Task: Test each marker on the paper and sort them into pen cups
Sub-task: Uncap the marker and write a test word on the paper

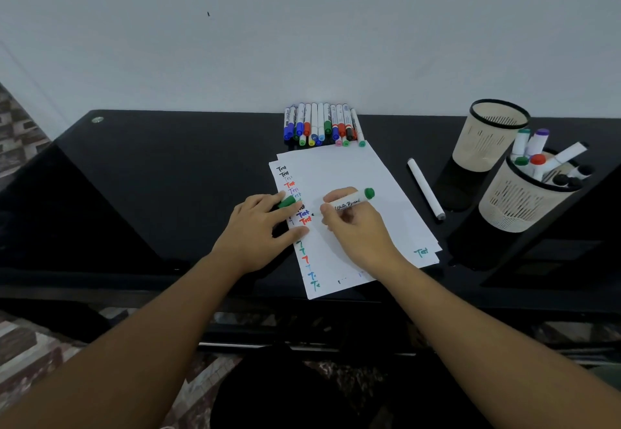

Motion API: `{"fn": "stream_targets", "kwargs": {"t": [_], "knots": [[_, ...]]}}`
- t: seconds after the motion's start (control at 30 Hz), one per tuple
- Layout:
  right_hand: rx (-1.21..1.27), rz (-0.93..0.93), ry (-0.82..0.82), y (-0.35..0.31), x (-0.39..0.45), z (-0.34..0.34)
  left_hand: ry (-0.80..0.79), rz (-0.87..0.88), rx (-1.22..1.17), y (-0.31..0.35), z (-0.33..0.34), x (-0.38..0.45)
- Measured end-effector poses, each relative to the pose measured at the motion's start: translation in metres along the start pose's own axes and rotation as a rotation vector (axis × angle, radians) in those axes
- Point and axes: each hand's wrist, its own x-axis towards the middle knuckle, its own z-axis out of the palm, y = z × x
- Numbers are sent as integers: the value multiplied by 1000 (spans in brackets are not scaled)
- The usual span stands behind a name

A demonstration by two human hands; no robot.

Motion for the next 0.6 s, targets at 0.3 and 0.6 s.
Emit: {"fn": "stream_targets", "kwargs": {"t": [0.3, 0.6], "knots": [[-164, 77, -64, 11, -4, 7, 16, 18, -8, -2, 3, 0], [-306, 75, -106, 7, -6, 7, -12, 20, -17, -2, 2, -2]]}}
